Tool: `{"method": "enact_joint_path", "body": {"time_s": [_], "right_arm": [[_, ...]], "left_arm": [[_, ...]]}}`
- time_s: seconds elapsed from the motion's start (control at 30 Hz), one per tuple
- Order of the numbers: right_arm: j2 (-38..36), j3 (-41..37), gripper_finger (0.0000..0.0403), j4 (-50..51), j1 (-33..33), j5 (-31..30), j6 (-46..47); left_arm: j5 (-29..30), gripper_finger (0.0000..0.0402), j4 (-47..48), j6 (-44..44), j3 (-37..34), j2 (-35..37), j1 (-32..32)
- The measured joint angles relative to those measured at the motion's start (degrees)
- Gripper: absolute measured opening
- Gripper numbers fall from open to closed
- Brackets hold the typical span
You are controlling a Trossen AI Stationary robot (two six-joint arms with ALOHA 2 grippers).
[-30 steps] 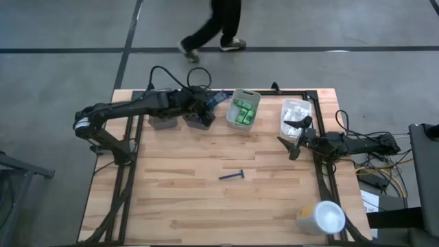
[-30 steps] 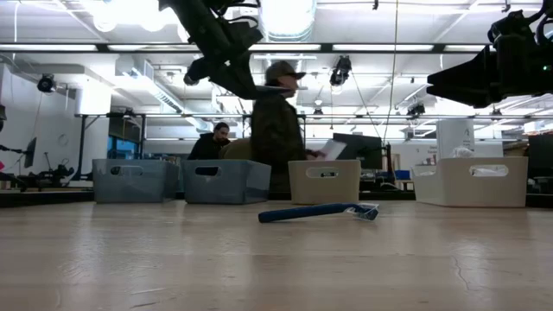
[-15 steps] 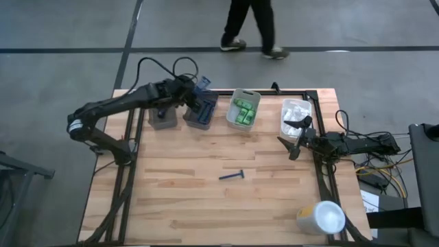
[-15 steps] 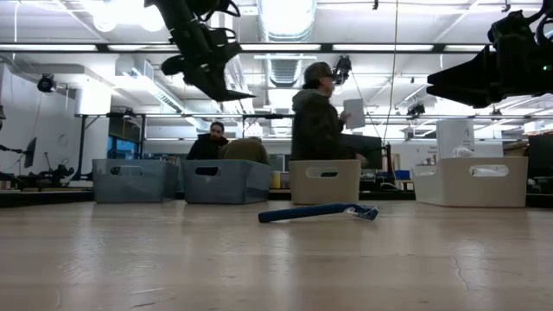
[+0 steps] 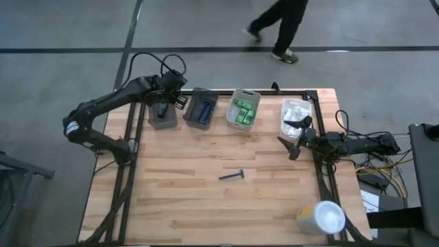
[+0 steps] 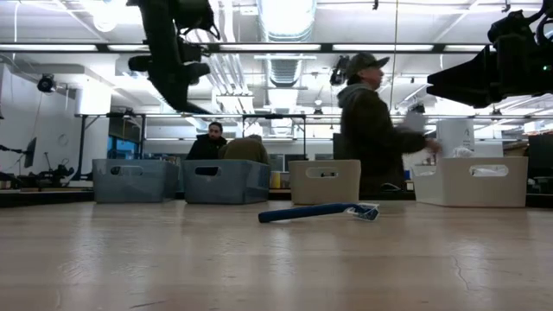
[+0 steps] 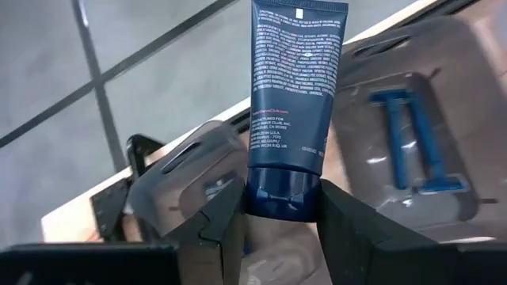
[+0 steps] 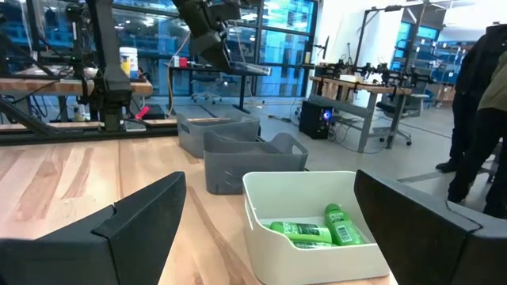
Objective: Pick & Place Travel size toiletries
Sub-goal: Put the blue shave cream into the left black bin
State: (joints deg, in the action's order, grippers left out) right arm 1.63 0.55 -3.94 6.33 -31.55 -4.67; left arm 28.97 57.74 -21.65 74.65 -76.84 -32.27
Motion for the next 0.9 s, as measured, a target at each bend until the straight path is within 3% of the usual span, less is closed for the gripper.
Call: {"method": "enact_joint_path", "body": {"time_s": [0.17, 0.43, 0.9], "right_arm": [[0.0, 0.0, 0.0364, 0.0, 0.0, 0.0, 0.0], [0.0, 0.0, 0.0364, 0.0, 0.0, 0.0, 0.0], [0.0, 0.0, 0.0364, 0.0, 0.0, 0.0, 0.1]], "left_arm": [[0.8, 0.0131, 0.3, 0.6, -2.7, 0.5, -2.7], [1.6, 0.0131, -3.1, -4.6, -13.3, 5.6, -5.3], [-2.6, 0.0131, -6.7, -23.3, -30.9, 15.5, -5.4]]}}
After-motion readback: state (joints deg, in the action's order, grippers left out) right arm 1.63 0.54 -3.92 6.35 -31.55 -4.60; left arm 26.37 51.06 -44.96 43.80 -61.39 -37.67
